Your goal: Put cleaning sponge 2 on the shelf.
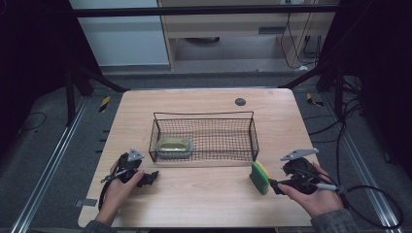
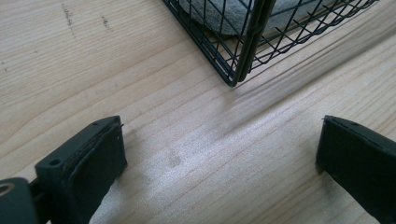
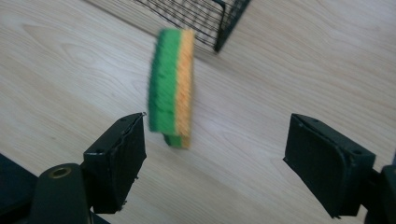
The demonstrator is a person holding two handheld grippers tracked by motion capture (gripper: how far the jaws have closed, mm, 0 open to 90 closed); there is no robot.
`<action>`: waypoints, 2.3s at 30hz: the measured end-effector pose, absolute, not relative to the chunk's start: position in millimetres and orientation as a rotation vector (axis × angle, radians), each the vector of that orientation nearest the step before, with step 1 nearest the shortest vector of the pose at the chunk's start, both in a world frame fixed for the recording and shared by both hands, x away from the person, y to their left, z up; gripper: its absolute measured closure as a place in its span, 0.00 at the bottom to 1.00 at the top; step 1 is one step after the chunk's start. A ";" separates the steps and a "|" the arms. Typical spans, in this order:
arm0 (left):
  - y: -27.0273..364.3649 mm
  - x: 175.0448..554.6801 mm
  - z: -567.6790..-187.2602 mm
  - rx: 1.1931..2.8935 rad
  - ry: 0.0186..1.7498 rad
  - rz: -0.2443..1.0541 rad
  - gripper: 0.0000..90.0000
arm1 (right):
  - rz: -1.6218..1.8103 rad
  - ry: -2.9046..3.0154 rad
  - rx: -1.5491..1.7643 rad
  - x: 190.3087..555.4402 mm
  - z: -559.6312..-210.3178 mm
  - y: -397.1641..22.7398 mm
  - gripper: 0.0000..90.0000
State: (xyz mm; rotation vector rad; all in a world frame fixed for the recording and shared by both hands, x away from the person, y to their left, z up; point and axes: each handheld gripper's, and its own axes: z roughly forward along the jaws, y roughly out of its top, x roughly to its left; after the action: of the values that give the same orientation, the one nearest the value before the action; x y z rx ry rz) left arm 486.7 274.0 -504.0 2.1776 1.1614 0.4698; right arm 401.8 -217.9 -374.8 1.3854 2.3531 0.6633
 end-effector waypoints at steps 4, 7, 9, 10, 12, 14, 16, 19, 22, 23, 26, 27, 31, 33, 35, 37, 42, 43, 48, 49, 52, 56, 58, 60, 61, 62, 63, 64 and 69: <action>274.6 487.4 -504.8 2.174 1.146 0.466 0.00 | 0.647 2.400 1.365 420.0 -372.5 -196.6 0.26; 274.8 487.4 -505.0 2.172 1.144 0.467 0.00 | 0.626 2.424 1.373 430.4 -378.0 -188.7 0.28; 274.9 487.1 -505.4 2.167 1.142 0.469 0.00 | 0.602 2.441 1.387 440.6 -386.4 -182.4 0.31; 275.0 487.1 -505.5 2.166 1.140 0.469 0.00 | 0.585 2.449 1.393 445.0 -391.0 -180.1 0.32; 275.2 487.1 -505.6 2.165 1.137 0.469 0.00 | 0.557 2.468 1.408 451.5 -400.0 -177.2 0.34; 275.2 487.1 -505.7 2.164 1.137 0.469 0.00 | 0.537 2.479 1.430 454.8 -407.3 -175.6 0.36; 275.3 487.2 -505.8 2.165 1.134 0.469 0.00 | 0.525 2.494 1.431 455.7 -412.5 -175.4 0.39; 275.3 487.2 -505.8 2.165 1.134 0.469 0.00 | 0.511 2.519 1.434 455.1 -417.5 -175.2 0.45; 275.4 487.3 -505.8 2.164 1.133 0.469 0.00 | 0.512 2.522 1.441 454.6 -417.6 -177.4 0.67; 275.4 487.3 -505.8 2.164 1.132 0.469 0.00 | 0.512 2.522 1.441 454.6 -417.6 -177.4 0.67; 275.5 487.2 -506.0 2.163 1.132 0.469 0.00 | 0.526 2.523 1.436 454.7 -413.6 -182.5 0.71; 275.5 487.2 -506.0 2.163 1.131 0.469 0.00 | 0.532 2.521 1.432 454.5 -412.0 -184.4 0.71; 275.7 487.0 -506.1 2.162 1.129 0.471 0.00 | 0.568 2.481 1.413 455.5 -401.3 -196.0 0.71; 275.8 487.0 -506.2 2.162 1.129 0.471 0.00 | 0.583 2.441 1.410 458.7 -395.5 -203.9 0.71; 275.9 487.0 -506.3 2.162 1.126 0.471 0.00 | 0.600 2.413 1.413 464.0 -390.3 -211.8 0.71; 276.1 486.9 -506.5 2.160 1.124 0.472 0.00 | 0.595 2.394 1.405 470.7 -385.9 -218.2 0.71; 276.3 486.8 -506.6 2.159 1.121 0.473 0.00 | 0.631 2.340 1.398 493.1 -370.4 -229.6 0.71; 276.4 486.7 -506.7 2.158 1.121 0.474 0.00 | 0.640 2.333 1.390 497.8 -366.8 -231.1 0.71; 276.6 486.4 -507.2 2.153 1.117 0.476 0.00 | 0.679 2.281 1.374 517.6 -346.9 -233.2 0.71; 276.7 486.4 -507.3 2.152 1.116 0.476 0.00 | 0.693 2.272 1.369 520.7 -342.7 -232.9 0.71; 276.8 486.6 -507.4 2.152 1.114 0.476 0.00 | 0.720 2.258 1.341 528.0 -330.5 -229.4 0.71; 276.8 486.5 -507.6 2.148 1.112 0.476 0.00 | 0.749 2.243 1.306 536.5 -316.7 -221.2 0.71; 276.7 486.5 -508.0 2.142 1.111 0.476 0.00 | 0.760 2.242 1.288 540.0 -311.5 -215.8 0.71; 277.1 486.3 -508.4 2.140 1.106 0.477 0.00 | 0.773 2.247 1.268 542.7 -307.6 -210.2 0.71; 277.4 486.3 -508.5 2.140 1.102 0.477 0.00 | 0.777 2.252 1.258 544.1 -306.5 -207.3 0.71; 277.8 486.3 -508.7 2.140 1.097 0.477 0.00 | 0.786 2.261 1.239 546.3 -305.0 -202.1 0.71; 278.1 486.3 -508.9 2.139 1.093 0.478 0.00 | 0.786 2.261 1.239 546.3 -305.0 -202.1 0.71; 278.2 486.4 -508.9 2.140 1.092 0.479 0.00 | 0.791 2.270 1.231 548.6 -305.3 -198.0 0.71; 278.2 486.4 -508.9 2.140 1.091 0.478 0.00 | 0.801 2.287 1.229 553.6 -309.5 -192.0 0.71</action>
State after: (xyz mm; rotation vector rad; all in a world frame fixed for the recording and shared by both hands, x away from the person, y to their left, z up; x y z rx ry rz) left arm 486.4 278.2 -508.9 2.1399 1.0915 0.4776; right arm 553.6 -192.0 -309.5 1.2290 2.2875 0.8006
